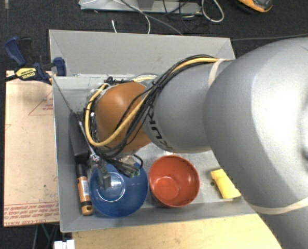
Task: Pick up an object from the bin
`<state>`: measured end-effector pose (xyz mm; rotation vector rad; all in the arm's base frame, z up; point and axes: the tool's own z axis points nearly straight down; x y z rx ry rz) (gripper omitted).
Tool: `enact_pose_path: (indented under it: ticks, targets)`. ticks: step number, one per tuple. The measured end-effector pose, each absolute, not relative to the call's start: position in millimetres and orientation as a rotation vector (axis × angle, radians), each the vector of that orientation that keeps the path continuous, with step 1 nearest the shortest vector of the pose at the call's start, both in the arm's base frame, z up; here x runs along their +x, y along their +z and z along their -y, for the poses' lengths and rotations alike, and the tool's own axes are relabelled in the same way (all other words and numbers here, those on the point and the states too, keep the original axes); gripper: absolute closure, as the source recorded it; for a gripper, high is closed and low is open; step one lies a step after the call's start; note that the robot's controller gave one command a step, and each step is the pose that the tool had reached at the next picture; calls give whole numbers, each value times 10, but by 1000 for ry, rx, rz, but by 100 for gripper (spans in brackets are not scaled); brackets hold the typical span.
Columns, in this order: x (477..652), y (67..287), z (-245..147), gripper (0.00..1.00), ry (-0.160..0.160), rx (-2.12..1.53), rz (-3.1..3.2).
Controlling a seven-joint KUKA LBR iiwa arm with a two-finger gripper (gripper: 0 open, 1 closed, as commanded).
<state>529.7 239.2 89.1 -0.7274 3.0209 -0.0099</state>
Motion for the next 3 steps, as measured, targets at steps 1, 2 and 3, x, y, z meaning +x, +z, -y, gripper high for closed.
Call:
enact_pose_path:
  ticks: [1,2,3]
  targets:
    - [5293,1121,-2396,100,-8,-725,-3022]
    - [5301,1217,-2403,100,-5,-722,-3018]
    - [5289,1296,-2400,100,-6,-722,-3022]
